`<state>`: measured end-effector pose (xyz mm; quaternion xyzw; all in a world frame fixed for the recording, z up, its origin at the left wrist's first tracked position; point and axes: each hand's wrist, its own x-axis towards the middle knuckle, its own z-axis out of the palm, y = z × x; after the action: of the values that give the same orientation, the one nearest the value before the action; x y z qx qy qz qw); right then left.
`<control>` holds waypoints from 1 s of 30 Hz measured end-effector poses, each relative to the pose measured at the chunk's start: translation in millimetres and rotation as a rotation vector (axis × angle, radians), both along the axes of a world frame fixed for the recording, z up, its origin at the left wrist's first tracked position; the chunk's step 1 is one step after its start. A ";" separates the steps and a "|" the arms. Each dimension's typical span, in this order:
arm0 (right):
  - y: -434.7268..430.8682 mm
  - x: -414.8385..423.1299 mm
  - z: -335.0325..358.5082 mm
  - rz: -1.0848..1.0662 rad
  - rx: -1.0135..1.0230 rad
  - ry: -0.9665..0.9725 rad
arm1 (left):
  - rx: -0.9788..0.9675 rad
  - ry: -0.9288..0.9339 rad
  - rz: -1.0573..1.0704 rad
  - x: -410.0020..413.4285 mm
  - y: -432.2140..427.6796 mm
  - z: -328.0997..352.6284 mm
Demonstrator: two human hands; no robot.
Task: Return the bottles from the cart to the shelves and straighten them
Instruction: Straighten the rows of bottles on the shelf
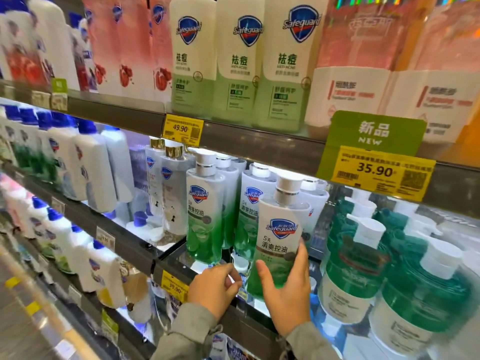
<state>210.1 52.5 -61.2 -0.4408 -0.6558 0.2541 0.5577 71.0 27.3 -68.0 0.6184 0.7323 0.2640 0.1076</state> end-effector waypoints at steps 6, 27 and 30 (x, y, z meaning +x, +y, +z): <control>5.0 4.8 -8.1 -0.029 0.120 -0.052 | -0.039 -0.012 0.007 1.2 -1.4 5.2; 24.0 -13.6 -16.0 -0.100 -0.027 -0.295 | -0.128 -0.014 0.023 2.1 -0.9 11.2; 24.9 -15.0 -15.9 -0.099 -0.006 -0.305 | -0.112 -0.011 0.026 2.5 -0.8 10.4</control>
<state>195.1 77.4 -77.1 -0.5080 -0.7094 0.1583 0.4622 73.5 26.5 -57.6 0.6005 0.7532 0.2275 0.1424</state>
